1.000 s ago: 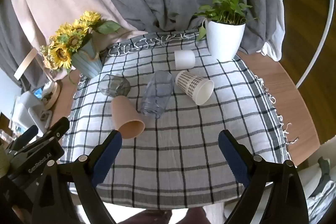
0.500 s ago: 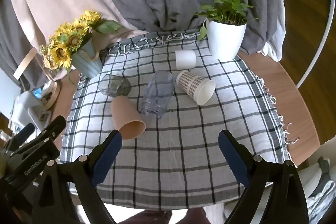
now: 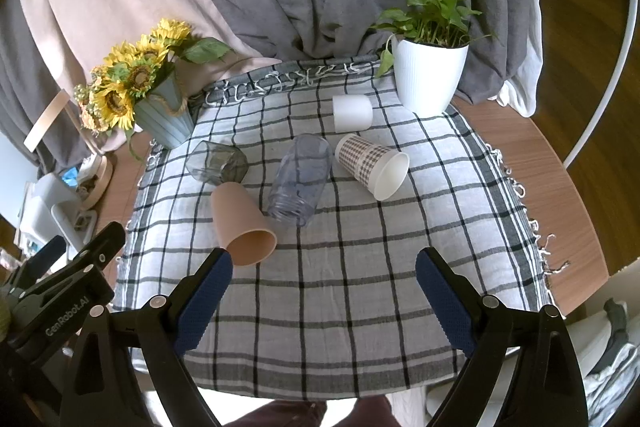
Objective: Flip cup upside down
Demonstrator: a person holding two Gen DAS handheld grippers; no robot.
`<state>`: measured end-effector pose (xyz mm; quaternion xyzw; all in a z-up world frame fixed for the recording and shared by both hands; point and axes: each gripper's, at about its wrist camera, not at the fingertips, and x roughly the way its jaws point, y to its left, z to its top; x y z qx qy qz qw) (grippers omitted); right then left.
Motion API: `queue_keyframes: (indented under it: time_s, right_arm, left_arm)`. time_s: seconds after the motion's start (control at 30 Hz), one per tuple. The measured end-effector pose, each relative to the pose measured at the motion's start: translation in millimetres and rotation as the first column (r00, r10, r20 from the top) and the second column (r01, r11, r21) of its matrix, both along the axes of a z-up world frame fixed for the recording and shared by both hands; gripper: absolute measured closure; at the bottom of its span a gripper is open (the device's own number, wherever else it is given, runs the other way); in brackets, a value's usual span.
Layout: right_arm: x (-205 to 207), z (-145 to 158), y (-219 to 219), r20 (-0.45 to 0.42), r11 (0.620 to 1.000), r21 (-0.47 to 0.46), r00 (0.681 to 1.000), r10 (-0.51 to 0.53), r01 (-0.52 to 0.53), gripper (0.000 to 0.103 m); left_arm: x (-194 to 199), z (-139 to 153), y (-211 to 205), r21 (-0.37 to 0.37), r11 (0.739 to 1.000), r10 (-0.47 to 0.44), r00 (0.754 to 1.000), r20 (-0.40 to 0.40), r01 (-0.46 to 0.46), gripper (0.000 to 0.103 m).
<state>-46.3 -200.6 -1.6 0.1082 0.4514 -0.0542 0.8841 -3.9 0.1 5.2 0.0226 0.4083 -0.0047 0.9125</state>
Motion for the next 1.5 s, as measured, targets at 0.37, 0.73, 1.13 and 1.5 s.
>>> queue_keyframes:
  time_s: [0.37, 0.73, 1.13, 1.5]
  right_arm:
    - [1.8, 0.0, -1.7, -0.003, 1.000, 0.000, 1.000, 0.000, 0.000, 0.010]
    - [2.9, -1.7, -0.6, -0.007, 1.000, 0.000, 1.000, -0.001, 0.001, 0.010]
    - [2.8, -2.0, -0.4, -0.007, 1.000, 0.000, 1.000, -0.001, 0.001, 0.010]
    - [3.6, -1.4, -0.8, -0.005, 1.000, 0.000, 1.000, 0.000, 0.000, 0.010]
  left_arm:
    - [-0.9, -1.4, 0.2, -0.001, 1.000, -0.001, 1.000, -0.006, 0.001, 0.001]
    - [-1.5, -1.9, 0.7, -0.002, 1.000, -0.002, 1.000, -0.010, 0.002, 0.001]
    - [-0.1, -10.9, 0.8, 0.002, 1.000, -0.003, 1.000, -0.014, 0.003, 0.001]
    - [1.6, -9.9, 1.5, 0.002, 1.000, -0.004, 1.000, -0.017, 0.004, 0.001]
